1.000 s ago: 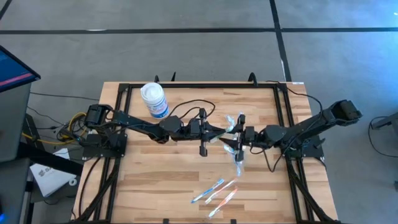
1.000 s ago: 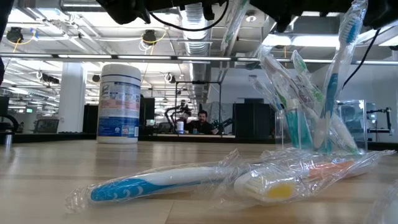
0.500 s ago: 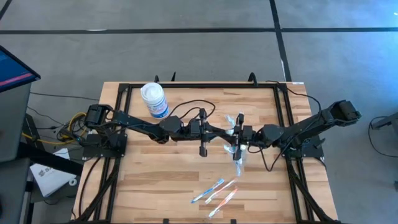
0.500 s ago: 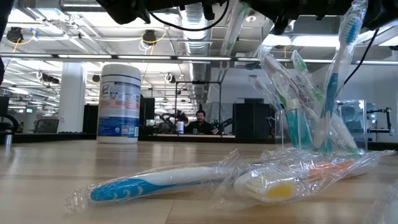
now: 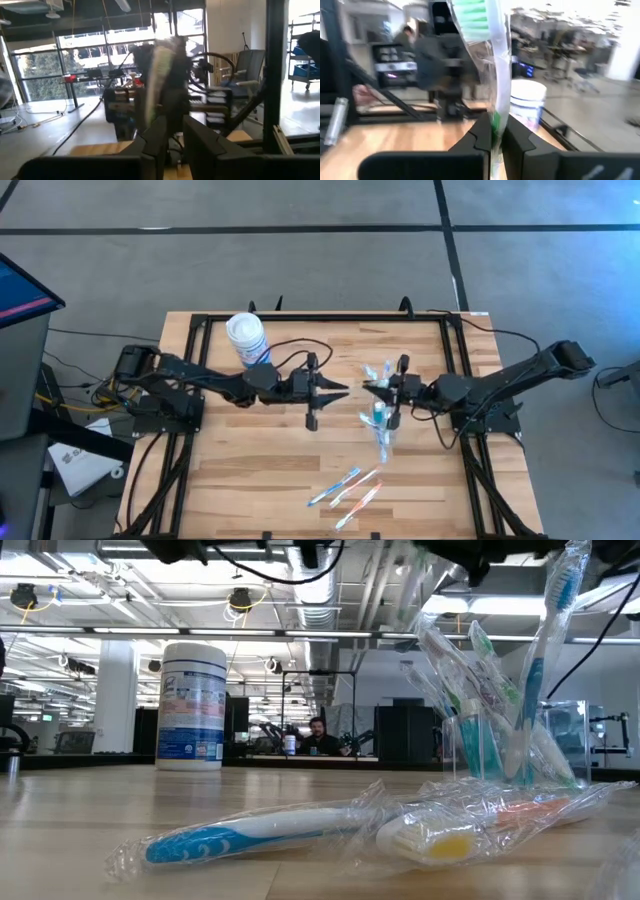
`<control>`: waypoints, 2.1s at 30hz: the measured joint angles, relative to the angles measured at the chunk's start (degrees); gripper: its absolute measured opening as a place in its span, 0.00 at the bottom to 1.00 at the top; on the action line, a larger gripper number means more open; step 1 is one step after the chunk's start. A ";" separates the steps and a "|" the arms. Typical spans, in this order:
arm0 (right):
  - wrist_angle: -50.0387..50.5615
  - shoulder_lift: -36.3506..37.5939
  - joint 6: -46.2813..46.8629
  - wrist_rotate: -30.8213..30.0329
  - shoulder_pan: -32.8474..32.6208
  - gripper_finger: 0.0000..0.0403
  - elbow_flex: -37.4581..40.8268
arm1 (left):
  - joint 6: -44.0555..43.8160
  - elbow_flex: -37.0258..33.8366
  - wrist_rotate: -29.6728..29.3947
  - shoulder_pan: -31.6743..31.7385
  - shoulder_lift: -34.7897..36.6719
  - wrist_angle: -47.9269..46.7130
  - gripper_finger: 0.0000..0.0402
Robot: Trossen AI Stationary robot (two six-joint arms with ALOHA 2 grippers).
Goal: Pick & Place toothbrushing station
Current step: Put the green toothbrush into the transparent organizer
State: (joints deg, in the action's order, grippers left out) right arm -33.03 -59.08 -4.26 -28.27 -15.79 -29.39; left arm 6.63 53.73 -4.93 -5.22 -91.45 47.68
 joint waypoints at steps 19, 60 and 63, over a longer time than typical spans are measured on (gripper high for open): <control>34.06 18.20 15.26 -18.39 -4.71 0.03 0.32 | -1.55 -6.64 0.15 -5.41 2.24 -0.25 0.11; 19.53 16.59 29.55 -18.10 -2.94 0.03 20.20 | -1.55 -6.64 0.24 -5.39 2.24 -0.33 0.11; 18.93 13.72 30.76 -18.10 -2.64 0.03 20.20 | -1.57 -6.64 0.22 -5.39 2.24 -0.33 0.11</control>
State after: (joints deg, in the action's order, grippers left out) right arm -14.10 -45.36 26.51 -46.37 -18.43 -9.19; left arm 5.06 47.09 -4.71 -10.61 -89.21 47.35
